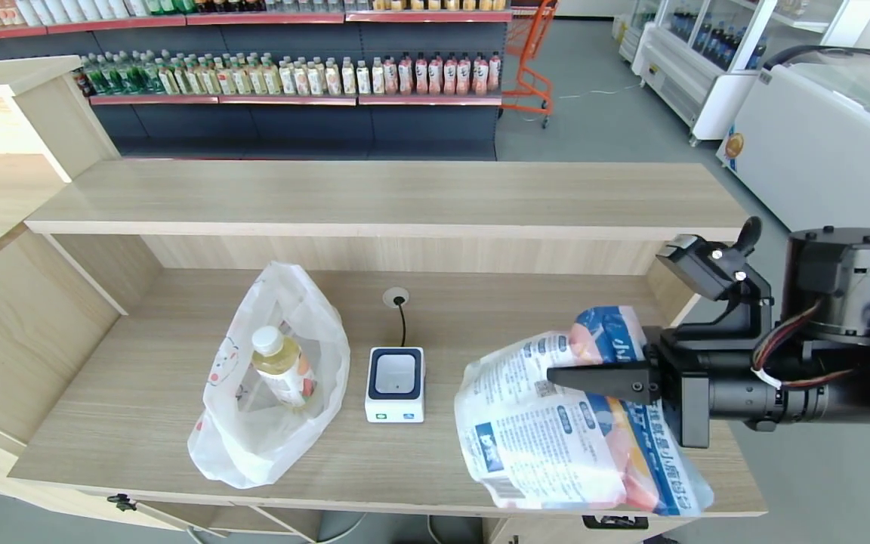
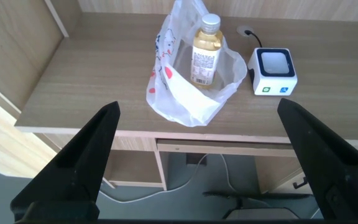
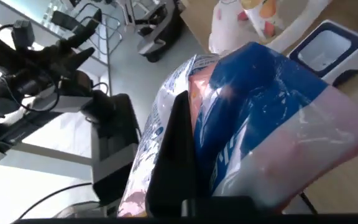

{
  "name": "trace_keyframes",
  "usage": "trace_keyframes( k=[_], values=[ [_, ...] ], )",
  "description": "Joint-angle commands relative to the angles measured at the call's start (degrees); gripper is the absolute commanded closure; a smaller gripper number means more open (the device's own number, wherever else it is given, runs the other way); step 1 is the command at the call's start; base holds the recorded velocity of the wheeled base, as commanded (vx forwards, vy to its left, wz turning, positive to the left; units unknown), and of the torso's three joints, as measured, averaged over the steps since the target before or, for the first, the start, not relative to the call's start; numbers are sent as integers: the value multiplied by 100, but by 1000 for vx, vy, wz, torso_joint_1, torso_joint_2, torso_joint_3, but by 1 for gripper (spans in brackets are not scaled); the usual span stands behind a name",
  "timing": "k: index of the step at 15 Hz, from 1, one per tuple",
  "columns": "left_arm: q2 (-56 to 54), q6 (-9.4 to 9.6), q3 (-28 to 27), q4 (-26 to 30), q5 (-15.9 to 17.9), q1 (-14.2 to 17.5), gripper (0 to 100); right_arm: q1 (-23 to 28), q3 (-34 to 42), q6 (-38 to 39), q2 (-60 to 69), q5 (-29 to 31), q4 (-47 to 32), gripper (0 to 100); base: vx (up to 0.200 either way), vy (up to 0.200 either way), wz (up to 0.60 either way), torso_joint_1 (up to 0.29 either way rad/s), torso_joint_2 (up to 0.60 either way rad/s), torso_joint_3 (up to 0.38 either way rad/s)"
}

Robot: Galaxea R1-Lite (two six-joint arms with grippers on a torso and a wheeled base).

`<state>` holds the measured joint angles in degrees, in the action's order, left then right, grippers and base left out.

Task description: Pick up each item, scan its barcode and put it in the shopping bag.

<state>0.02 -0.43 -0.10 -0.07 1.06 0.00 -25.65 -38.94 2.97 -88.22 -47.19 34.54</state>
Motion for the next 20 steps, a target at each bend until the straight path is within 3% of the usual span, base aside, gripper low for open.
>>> trace_keyframes(
  k=[1,3,7,11,14,20],
  values=[
    [-2,-1,1,-1,-1,0,0,710,-246,-1238,-266,483,44,100,0,0,0,0,0,0],
    [-2,-1,1,-1,-1,0,0,1211,26,-2064,-178,606,-26,100,0,0,0,0,0,0],
    [-2,-1,1,-1,-1,0,0,1528,756,-2495,95,641,1,100,0,0,0,0,0,0],
    [-2,8,1,-1,-1,0,0,1528,1055,-2416,385,597,-17,100,0,0,0,0,0,0],
    [-2,8,1,-1,-1,0,0,1501,1169,-1941,622,588,-17,100,0,0,0,0,0,0],
    [-2,-1,1,-1,-1,0,0,1510,1169,-1730,631,588,-17,100,0,200,0,0,2,3]
  ],
)
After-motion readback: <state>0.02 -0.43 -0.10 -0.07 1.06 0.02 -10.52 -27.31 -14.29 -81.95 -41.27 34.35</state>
